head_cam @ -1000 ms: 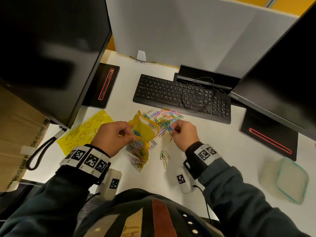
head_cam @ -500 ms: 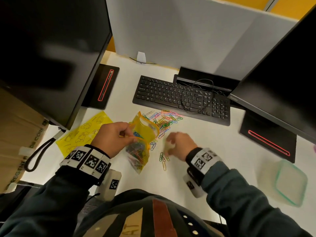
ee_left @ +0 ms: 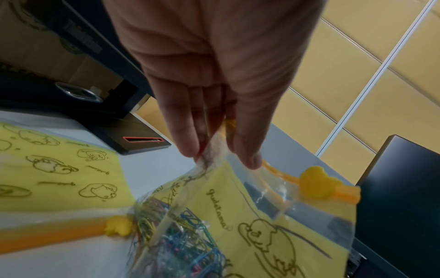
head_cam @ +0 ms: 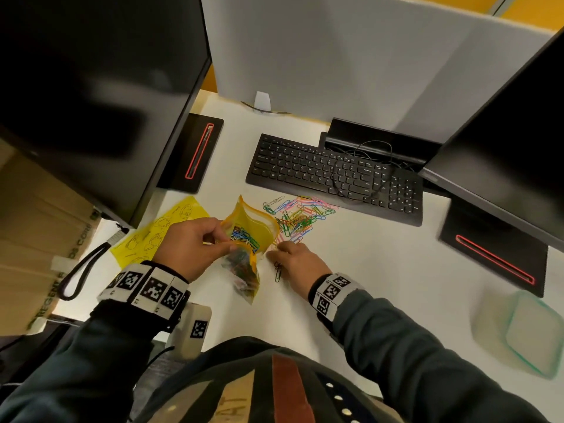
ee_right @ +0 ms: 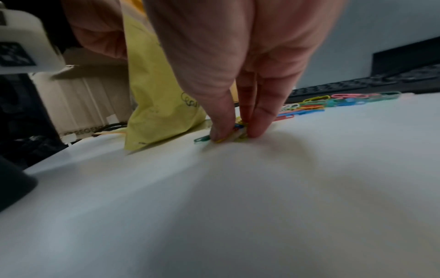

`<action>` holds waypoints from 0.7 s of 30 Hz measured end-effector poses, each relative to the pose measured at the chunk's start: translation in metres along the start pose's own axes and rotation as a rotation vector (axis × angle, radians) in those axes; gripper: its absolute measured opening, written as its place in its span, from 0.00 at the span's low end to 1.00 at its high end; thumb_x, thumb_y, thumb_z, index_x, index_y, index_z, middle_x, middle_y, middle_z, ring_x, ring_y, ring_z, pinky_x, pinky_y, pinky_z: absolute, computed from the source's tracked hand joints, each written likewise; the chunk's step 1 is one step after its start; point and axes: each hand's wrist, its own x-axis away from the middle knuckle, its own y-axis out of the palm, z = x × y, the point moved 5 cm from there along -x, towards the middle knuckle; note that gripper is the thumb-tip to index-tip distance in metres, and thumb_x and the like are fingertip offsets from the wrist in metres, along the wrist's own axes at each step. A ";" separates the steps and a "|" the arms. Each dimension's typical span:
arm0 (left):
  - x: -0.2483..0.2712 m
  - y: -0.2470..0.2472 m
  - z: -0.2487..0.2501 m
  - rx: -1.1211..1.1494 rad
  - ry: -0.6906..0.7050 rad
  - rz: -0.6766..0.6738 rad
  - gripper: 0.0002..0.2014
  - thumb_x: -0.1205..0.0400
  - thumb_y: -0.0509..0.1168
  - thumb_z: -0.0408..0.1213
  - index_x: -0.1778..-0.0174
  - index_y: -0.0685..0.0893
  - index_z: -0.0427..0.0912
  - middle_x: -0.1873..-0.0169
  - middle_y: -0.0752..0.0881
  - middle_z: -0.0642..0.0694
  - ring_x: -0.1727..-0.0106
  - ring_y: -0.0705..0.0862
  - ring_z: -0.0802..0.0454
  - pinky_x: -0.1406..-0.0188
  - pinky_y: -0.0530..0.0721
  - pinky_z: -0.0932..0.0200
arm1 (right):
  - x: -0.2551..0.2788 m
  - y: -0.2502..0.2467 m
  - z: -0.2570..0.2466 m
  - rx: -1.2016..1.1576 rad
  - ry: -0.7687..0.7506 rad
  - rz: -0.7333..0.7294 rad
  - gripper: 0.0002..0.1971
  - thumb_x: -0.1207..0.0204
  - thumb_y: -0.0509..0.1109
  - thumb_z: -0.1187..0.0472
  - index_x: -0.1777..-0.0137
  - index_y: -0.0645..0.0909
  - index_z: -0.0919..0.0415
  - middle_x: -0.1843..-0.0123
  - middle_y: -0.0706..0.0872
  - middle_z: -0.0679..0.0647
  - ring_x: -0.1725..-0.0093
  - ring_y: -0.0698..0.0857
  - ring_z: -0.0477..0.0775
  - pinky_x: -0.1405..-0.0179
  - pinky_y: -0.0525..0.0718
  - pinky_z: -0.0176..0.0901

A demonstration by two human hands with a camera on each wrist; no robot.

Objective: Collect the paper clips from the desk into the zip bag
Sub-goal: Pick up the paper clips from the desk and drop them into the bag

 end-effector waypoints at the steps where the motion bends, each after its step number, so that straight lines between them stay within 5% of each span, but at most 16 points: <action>1: 0.000 -0.001 -0.001 -0.003 -0.001 0.002 0.08 0.32 0.76 0.30 0.69 0.83 0.32 0.60 0.85 0.51 0.62 0.80 0.74 0.69 0.70 0.88 | -0.001 0.002 -0.002 0.031 -0.022 -0.009 0.23 0.21 0.56 0.71 0.27 0.71 0.57 0.29 0.73 0.62 0.33 0.73 0.66 0.38 0.79 0.59; 4: 0.000 -0.003 -0.006 -0.009 -0.004 0.015 0.08 0.33 0.77 0.33 0.70 0.83 0.35 0.59 0.87 0.49 0.64 0.83 0.75 0.65 0.74 0.81 | 0.000 0.002 -0.005 0.082 -0.021 -0.001 0.18 0.21 0.56 0.70 0.32 0.75 0.63 0.35 0.76 0.63 0.38 0.76 0.66 0.43 0.81 0.57; 7: 0.000 -0.005 -0.010 -0.008 -0.018 0.021 0.09 0.34 0.77 0.35 0.70 0.83 0.38 0.53 0.89 0.48 0.56 0.87 0.60 0.56 0.80 0.67 | 0.002 0.002 -0.001 0.061 0.034 0.042 0.15 0.22 0.57 0.72 0.38 0.76 0.67 0.37 0.75 0.64 0.41 0.78 0.65 0.44 0.81 0.55; 13: 0.001 -0.002 -0.010 0.027 -0.030 0.012 0.09 0.33 0.77 0.31 0.69 0.82 0.34 0.53 0.85 0.53 0.64 0.80 0.84 0.68 0.70 0.88 | 0.006 -0.003 0.016 0.045 0.135 0.050 0.15 0.24 0.58 0.73 0.39 0.75 0.68 0.40 0.77 0.64 0.44 0.81 0.66 0.47 0.82 0.52; 18: 0.003 0.001 -0.008 0.033 -0.025 0.017 0.08 0.32 0.76 0.29 0.68 0.83 0.30 0.60 0.86 0.51 0.66 0.81 0.77 0.68 0.71 0.87 | 0.008 -0.007 0.027 0.020 0.194 0.065 0.14 0.24 0.58 0.72 0.39 0.75 0.66 0.44 0.80 0.64 0.47 0.83 0.66 0.50 0.80 0.48; 21: 0.005 0.002 -0.004 0.013 -0.017 0.016 0.08 0.32 0.76 0.30 0.68 0.84 0.31 0.65 0.84 0.54 0.63 0.77 0.77 0.69 0.69 0.88 | 0.009 -0.013 0.035 -0.187 0.304 0.135 0.10 0.26 0.59 0.72 0.48 0.79 0.65 0.49 0.85 0.64 0.49 0.84 0.63 0.51 0.80 0.45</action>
